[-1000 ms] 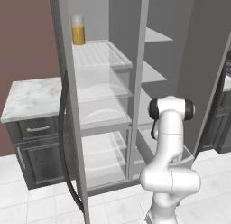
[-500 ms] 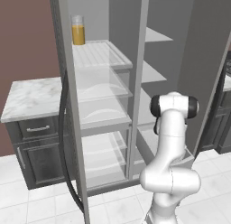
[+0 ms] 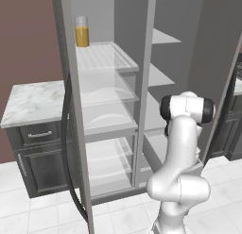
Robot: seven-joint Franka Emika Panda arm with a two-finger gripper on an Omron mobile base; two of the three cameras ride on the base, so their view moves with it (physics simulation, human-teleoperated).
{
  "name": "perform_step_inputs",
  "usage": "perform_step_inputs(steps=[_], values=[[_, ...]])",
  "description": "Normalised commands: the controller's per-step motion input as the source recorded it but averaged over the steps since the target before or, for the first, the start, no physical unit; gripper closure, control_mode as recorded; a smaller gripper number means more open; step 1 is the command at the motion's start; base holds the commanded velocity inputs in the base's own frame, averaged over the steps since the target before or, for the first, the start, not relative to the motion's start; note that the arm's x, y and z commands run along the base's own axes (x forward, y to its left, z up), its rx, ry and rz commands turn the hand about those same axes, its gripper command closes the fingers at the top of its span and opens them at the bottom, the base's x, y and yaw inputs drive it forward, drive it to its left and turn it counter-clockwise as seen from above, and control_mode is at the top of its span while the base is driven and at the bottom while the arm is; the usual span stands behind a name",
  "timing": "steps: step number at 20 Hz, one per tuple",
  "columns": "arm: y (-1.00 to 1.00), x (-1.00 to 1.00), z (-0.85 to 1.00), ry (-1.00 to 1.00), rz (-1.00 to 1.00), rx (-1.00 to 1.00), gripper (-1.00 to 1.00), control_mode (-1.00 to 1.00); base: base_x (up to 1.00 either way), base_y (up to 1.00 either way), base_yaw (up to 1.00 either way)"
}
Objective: Take the orange and lime from the fridge shelf and place them in the freezer drawer to begin freezing them.
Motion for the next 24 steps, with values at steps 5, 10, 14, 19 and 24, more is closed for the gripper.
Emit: perform_step_inputs(steps=[5,10,14,19,24], values=[[0.14,-0.24,0.4,0.0,0.0,0.0,-1.0,-1.0,0.0,0.0,0.0],[0.21,-0.24,0.4,0.0,0.0,0.0,-1.0,-1.0,0.0,0.0,0.0],[0.19,-0.28,0.45,0.0,0.0,0.0,-1.0,-1.0,0.0,0.0,0.0],[0.19,-0.29,0.55,0.0,0.0,0.0,-1.0,-1.0,0.0,0.0,0.0],[0.17,-0.3,0.61,0.0,0.0,0.0,-1.0,-1.0,0.0,0.0,0.0]])
